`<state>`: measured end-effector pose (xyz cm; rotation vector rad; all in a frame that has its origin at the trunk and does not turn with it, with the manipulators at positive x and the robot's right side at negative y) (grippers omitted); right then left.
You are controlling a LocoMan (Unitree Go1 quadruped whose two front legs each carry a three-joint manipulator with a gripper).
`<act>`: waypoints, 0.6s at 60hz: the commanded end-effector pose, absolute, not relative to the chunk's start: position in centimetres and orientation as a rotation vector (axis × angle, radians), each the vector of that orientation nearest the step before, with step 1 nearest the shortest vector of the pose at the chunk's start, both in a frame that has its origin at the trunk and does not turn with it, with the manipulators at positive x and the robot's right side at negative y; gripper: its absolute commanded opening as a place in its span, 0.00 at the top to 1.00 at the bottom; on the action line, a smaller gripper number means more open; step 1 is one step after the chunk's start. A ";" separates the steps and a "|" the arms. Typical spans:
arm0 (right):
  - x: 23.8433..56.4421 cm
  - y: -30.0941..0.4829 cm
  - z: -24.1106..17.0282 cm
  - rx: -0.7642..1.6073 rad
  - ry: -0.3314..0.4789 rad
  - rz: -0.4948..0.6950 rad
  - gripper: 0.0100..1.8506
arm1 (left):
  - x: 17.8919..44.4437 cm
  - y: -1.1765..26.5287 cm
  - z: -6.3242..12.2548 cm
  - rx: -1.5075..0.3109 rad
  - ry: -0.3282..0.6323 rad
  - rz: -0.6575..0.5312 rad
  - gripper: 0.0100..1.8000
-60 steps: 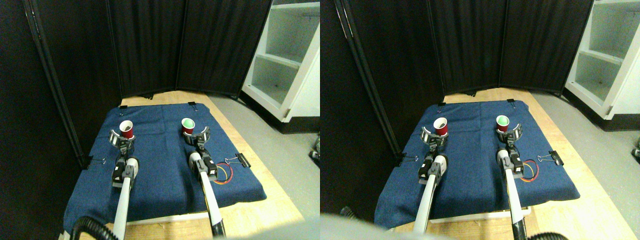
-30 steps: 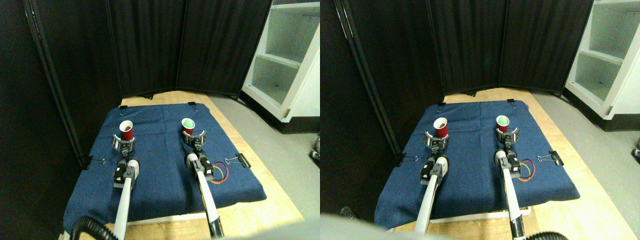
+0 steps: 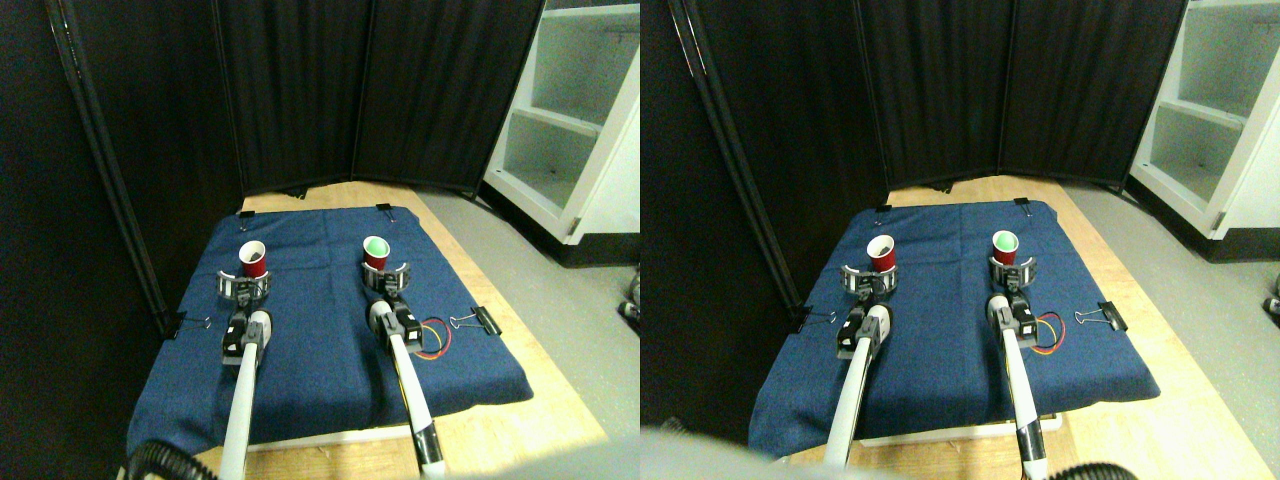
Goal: Pour (bimanual)
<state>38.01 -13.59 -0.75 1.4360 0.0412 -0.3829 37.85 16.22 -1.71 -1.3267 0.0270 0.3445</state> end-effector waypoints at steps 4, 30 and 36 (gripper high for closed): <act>38.5 -13.0 -0.2 1.477 0.003 -0.369 0.52 | 38.6 15.5 -1.2 -1.330 0.026 0.314 0.36; 39.8 -13.2 0.0 1.503 -0.023 -0.371 0.48 | 40.5 14.3 -1.5 -1.340 0.041 0.325 0.37; 40.1 -13.5 0.0 1.501 -0.024 -0.370 0.46 | 40.8 14.0 -1.7 -1.364 0.048 0.335 0.36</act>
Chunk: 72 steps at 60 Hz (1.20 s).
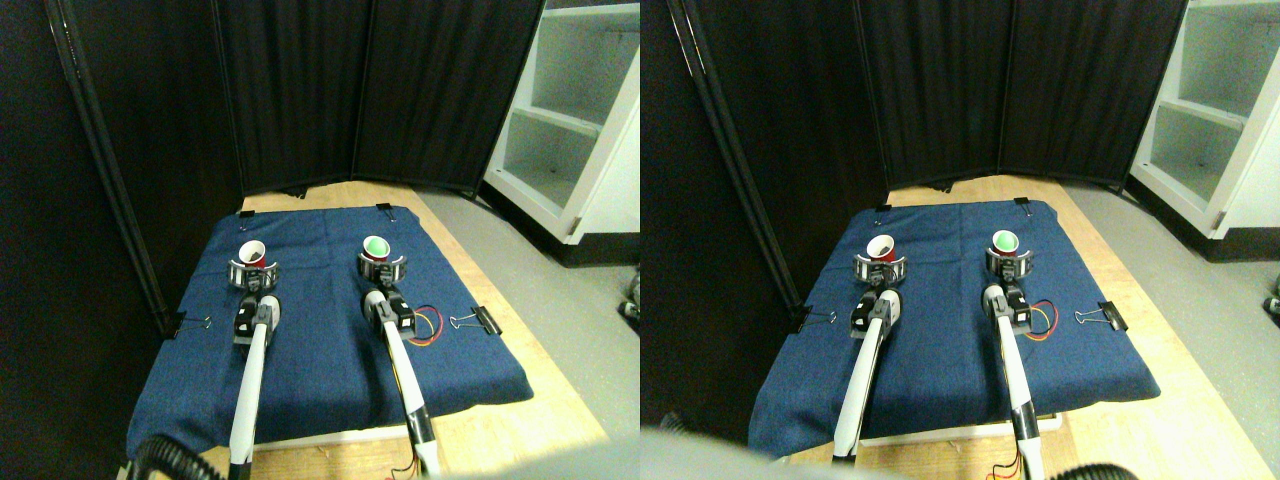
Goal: Pour (bimanual)
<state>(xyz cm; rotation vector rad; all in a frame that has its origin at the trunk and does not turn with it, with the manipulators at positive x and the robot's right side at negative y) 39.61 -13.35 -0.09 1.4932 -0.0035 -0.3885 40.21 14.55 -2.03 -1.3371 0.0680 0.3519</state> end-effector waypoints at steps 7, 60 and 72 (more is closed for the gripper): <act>40.2 -13.5 -0.3 1.503 -0.014 -0.386 0.48 | 40.7 13.6 -1.8 -1.354 0.047 0.332 0.37; 41.8 -13.5 -0.4 1.536 -0.003 -0.397 0.47 | 42.0 15.7 -2.3 -1.364 0.017 0.329 0.35; 42.1 -13.4 -0.7 1.538 0.004 -0.410 0.47 | 42.5 15.7 -2.6 -1.350 0.005 0.344 0.37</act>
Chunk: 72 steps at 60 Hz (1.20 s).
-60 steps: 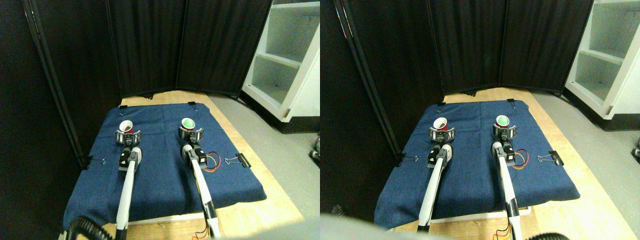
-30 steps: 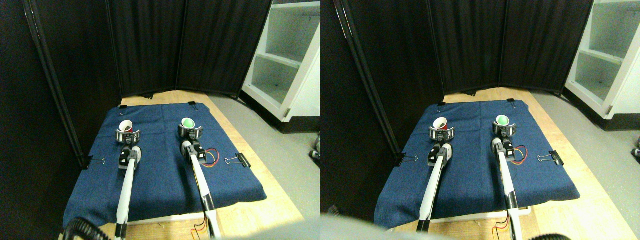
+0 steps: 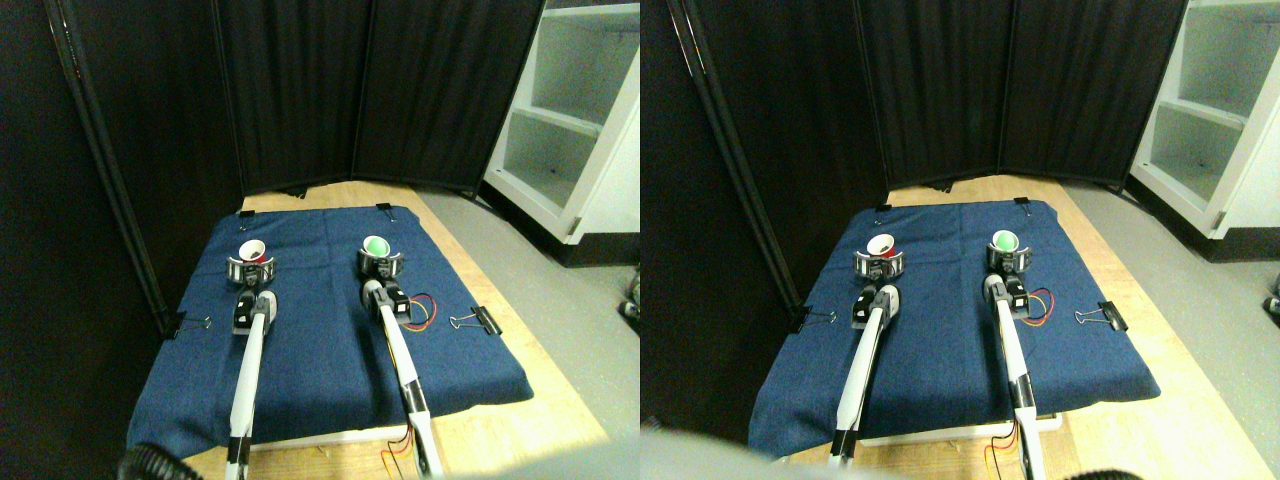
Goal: Pour (bimanual)
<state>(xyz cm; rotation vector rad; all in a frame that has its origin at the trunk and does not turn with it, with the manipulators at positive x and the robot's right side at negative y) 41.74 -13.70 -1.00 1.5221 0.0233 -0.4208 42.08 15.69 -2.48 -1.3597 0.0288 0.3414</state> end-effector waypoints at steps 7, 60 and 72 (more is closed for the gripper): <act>42.1 -13.4 -0.8 1.537 0.007 -0.415 0.46 | 42.7 15.7 -2.9 -1.366 0.007 0.354 0.37; 41.8 -13.0 0.3 1.416 -0.056 -0.436 0.83 | 42.0 15.0 -1.5 -1.364 -0.143 0.376 0.82; 41.6 -12.9 2.0 1.390 -0.073 -0.383 0.83 | 41.6 14.1 0.5 -1.359 -0.041 0.278 0.82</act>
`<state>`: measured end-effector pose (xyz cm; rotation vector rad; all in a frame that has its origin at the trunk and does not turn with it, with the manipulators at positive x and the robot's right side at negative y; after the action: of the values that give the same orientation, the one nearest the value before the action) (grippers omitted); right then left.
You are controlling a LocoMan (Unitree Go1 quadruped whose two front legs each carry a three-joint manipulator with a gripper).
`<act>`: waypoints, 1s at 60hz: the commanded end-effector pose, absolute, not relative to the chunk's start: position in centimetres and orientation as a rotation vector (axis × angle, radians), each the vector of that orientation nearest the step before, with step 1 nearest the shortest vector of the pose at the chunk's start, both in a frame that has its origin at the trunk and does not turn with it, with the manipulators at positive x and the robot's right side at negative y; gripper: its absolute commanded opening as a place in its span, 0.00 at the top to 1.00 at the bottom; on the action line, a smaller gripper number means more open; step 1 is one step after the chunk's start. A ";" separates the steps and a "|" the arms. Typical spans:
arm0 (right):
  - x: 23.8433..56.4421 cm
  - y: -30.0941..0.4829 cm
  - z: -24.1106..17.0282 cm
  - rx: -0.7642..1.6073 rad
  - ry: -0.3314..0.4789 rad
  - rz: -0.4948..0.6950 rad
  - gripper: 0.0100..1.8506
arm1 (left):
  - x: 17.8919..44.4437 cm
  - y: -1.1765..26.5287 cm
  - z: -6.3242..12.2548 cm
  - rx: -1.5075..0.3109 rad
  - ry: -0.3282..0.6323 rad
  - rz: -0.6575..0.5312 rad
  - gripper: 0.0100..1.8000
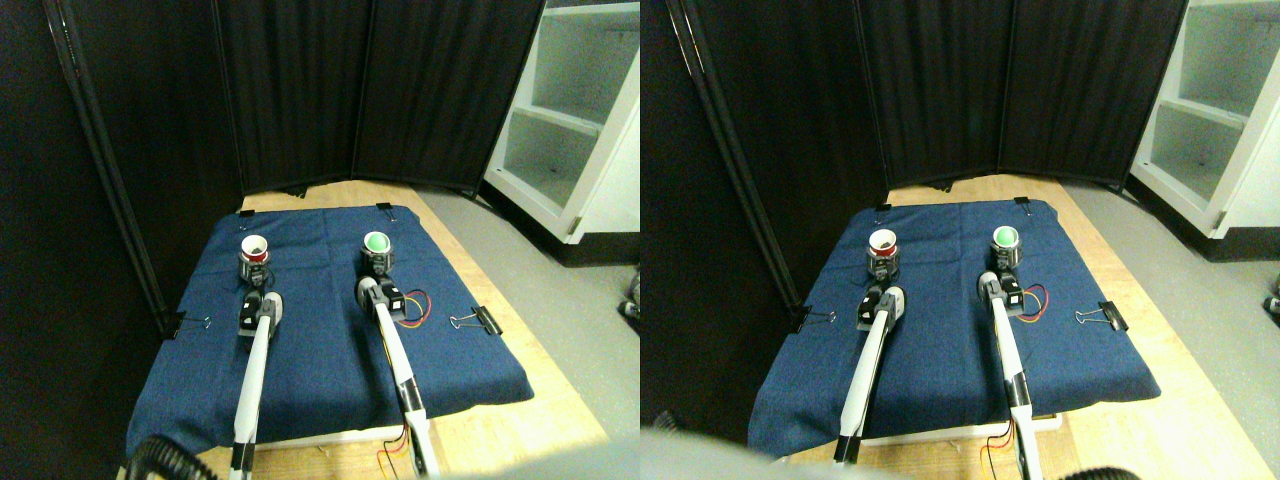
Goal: Pour (bimanual)
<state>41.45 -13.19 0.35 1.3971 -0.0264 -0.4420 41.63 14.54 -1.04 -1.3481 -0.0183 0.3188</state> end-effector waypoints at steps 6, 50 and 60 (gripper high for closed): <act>41.5 -12.8 2.7 1.382 -0.078 -0.381 0.83 | 41.4 13.5 1.4 -1.362 -0.041 0.267 0.82; 42.1 -12.1 7.2 1.235 -0.018 -0.267 0.83 | 41.9 8.8 4.0 -1.331 0.061 0.227 0.82; 42.4 -11.8 7.7 1.203 -0.011 -0.265 0.83 | 42.1 8.0 4.6 -1.334 0.079 0.217 0.82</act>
<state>42.18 -12.14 6.46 1.1747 0.0264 -0.3058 41.95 8.55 3.39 -1.3106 0.1162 0.2513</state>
